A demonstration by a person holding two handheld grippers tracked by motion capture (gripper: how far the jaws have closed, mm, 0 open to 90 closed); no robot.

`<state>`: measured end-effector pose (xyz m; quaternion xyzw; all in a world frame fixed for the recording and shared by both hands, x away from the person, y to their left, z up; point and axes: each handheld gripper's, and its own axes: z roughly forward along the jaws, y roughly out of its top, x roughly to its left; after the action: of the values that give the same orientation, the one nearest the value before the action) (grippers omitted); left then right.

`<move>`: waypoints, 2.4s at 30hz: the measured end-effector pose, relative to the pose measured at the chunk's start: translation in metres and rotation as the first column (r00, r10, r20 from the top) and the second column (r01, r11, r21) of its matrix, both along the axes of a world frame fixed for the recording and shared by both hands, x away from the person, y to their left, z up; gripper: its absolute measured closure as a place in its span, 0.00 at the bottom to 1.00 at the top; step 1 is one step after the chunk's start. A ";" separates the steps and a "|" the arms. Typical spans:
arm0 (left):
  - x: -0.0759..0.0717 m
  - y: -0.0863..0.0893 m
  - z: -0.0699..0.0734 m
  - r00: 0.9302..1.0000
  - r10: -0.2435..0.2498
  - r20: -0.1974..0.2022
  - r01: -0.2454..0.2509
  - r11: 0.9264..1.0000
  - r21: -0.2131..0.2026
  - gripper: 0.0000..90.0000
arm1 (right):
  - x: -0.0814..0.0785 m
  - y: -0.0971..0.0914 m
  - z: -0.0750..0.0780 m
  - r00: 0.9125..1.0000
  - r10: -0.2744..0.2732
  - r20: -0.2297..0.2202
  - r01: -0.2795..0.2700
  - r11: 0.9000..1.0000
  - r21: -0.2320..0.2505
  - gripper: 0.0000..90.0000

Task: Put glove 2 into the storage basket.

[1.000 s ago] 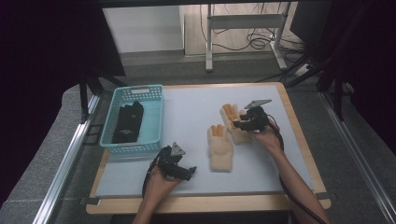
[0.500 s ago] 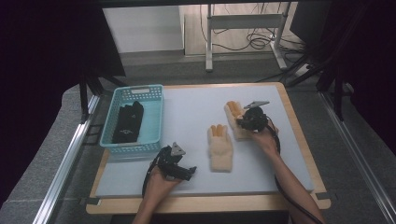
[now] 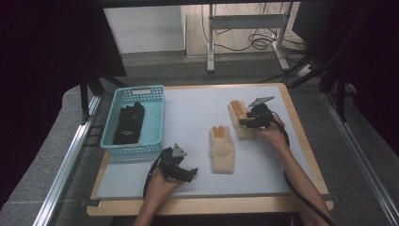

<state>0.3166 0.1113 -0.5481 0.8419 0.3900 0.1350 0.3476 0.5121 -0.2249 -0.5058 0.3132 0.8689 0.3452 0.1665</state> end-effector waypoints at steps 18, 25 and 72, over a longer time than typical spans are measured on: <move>0.000 0.000 0.000 1.000 0.000 -0.001 0.000 1.000 0.001 0.01 | 0.000 -0.008 0.001 0.998 -0.018 -0.056 0.026 0.990 0.138 0.68; 0.000 0.000 0.000 1.000 0.000 -0.001 0.000 1.000 0.001 0.01 | -0.021 -0.010 0.022 0.998 -0.034 -0.043 0.041 0.984 0.171 0.68; 0.000 0.000 0.000 1.000 0.002 0.001 -0.002 1.000 -0.002 0.01 | -0.129 0.032 0.027 0.998 -0.027 -0.065 0.039 0.982 0.185 0.54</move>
<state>0.3165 0.1110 -0.5482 0.8411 0.3909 0.1357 0.3484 0.3833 -0.1928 -0.4786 0.3523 0.8323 0.4122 0.1150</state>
